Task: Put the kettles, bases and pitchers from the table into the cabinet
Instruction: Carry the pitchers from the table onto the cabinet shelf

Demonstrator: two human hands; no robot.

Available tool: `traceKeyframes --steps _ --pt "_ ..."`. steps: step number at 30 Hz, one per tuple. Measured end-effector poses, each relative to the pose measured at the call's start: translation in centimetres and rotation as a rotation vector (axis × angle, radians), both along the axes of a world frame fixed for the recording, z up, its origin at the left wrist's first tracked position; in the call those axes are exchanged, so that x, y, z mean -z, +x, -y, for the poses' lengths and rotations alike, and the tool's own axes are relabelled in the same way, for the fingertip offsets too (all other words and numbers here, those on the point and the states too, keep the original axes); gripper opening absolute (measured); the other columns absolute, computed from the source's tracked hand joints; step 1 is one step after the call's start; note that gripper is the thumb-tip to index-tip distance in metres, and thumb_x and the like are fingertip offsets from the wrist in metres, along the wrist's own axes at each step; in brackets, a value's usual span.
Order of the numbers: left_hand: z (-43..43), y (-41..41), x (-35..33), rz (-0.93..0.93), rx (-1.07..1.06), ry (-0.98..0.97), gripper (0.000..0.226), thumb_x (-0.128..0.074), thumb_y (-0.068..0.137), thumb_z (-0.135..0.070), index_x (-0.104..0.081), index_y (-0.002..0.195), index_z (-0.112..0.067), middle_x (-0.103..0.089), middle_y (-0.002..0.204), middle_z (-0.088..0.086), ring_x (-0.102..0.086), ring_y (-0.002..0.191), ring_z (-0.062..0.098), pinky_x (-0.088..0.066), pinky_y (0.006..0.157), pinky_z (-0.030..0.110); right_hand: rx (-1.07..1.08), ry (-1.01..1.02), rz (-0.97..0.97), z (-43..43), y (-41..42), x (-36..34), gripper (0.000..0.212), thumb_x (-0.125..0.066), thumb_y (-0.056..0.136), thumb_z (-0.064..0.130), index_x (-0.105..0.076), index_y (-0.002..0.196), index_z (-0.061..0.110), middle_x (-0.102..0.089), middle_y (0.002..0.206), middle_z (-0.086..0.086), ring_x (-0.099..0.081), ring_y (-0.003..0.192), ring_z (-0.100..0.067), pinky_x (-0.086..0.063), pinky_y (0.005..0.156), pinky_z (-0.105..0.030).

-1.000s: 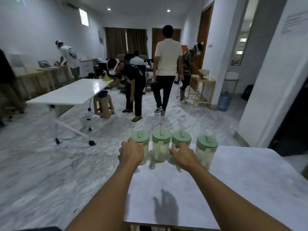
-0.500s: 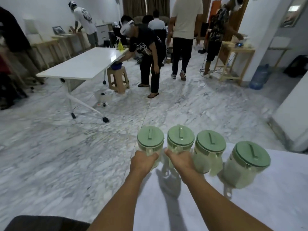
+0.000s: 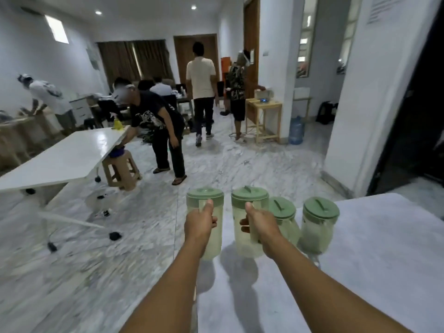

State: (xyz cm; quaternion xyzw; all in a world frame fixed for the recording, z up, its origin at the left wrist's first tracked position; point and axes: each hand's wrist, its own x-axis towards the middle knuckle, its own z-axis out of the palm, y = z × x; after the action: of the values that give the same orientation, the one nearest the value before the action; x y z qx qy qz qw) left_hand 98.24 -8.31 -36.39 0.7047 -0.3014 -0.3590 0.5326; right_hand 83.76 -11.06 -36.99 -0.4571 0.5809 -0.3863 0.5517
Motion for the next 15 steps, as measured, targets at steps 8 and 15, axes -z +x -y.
traceKeyframes --steps 8,15 --pt "-5.1 -5.4 -14.3 -0.036 0.262 -0.287 0.037 -0.047 0.099 -0.038 -0.062 0.077 -0.012 -0.064 0.068 0.002 -0.059 0.064 0.019 -0.039 0.054 0.029 0.374 -0.194 0.04 -9.6 -5.6 -13.2 0.042 -0.036 0.103 0.044 -0.057 0.083 0.014 -0.071 0.08 -0.005 -0.066 0.068 -0.018 -0.043 0.069 -0.033" --pt "-9.8 -18.3 -22.5 -0.134 0.52 -0.471 0.034 -0.046 0.096 -0.033 -0.06 0.07 -0.018 -0.06 0.062 0.0 -0.054 0.059 0.015 -0.038 0.053 0.027 0.661 -0.414 0.02 -17.5 -17.9 -20.4 0.043 -0.036 0.103 0.041 -0.062 0.089 0.01 -0.071 0.084 -0.011 -0.065 0.064 -0.018 -0.044 0.06 -0.027"
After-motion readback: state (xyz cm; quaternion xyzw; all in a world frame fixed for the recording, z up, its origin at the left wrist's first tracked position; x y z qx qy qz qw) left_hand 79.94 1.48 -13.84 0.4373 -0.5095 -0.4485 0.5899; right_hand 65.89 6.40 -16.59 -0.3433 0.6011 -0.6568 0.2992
